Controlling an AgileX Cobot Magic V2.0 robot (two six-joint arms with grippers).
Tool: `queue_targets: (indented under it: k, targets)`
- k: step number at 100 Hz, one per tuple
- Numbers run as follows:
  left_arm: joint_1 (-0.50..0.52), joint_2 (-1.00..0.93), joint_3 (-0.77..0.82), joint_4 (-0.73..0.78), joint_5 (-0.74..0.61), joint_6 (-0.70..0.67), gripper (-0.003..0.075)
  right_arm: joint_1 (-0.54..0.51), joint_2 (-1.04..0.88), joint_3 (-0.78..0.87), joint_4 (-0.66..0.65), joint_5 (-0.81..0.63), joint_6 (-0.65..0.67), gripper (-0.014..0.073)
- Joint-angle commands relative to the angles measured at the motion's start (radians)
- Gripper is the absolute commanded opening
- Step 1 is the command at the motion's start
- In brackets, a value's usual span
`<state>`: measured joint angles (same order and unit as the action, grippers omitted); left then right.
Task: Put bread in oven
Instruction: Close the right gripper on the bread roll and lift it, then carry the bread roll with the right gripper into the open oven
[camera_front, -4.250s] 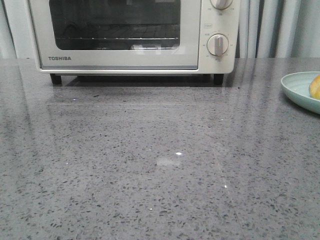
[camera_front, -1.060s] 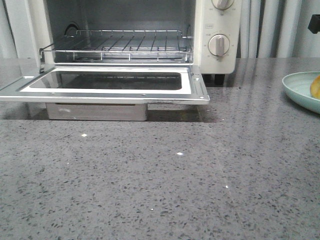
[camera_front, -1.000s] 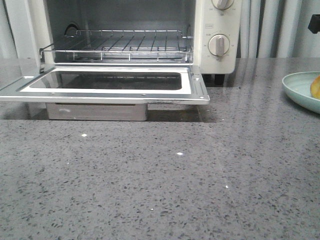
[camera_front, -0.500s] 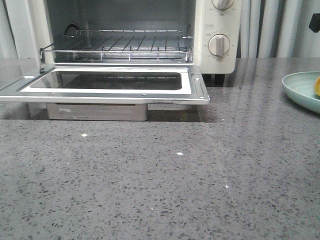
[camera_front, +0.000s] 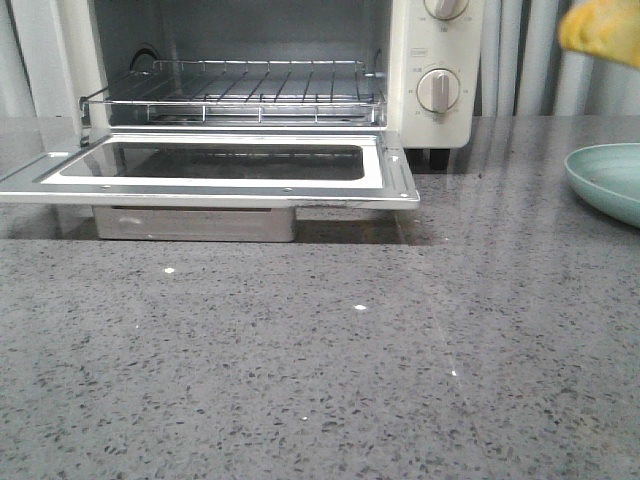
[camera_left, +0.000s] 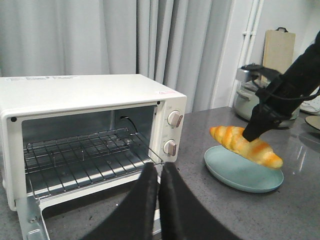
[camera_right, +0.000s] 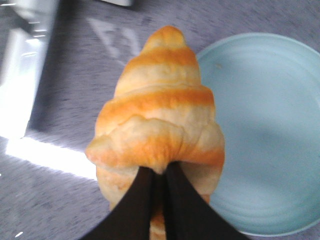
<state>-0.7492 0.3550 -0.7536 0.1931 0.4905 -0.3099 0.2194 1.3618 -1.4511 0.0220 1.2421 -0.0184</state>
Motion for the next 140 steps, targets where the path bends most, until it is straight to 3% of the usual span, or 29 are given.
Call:
queue_targets:
  k: [1,31,52,78,97,140]
  targets:
    - [0.002,0.007,-0.031,0.008,-0.059,-0.006,-0.0022,0.080,-0.068,-0.032,-0.004,0.051,-0.015,-0.0073]
    - [0.002,0.007,-0.031,0.008,-0.058,-0.006,-0.0022,0.467,-0.070,-0.078,-0.015,-0.029,-0.030,-0.0066]
    - [0.002,0.007,-0.031,0.008,-0.058,-0.006,-0.0022,0.610,0.055,-0.188,-0.194,-0.007,-0.030,-0.0066]
    - [0.002,0.007,-0.031,0.008,-0.056,-0.006,-0.0022,0.633,0.239,-0.377,-0.357,-0.005,-0.030,-0.0066]
    - [0.002,0.007,-0.031,0.008,-0.053,-0.006,-0.0022,0.633,0.333,-0.506,-0.379,-0.071,-0.051,-0.0066]
    - [0.002,0.007,-0.031,0.008,-0.053,-0.006,-0.0022,0.621,0.508,-0.578,-0.593,-0.210,-0.062,-0.0067]
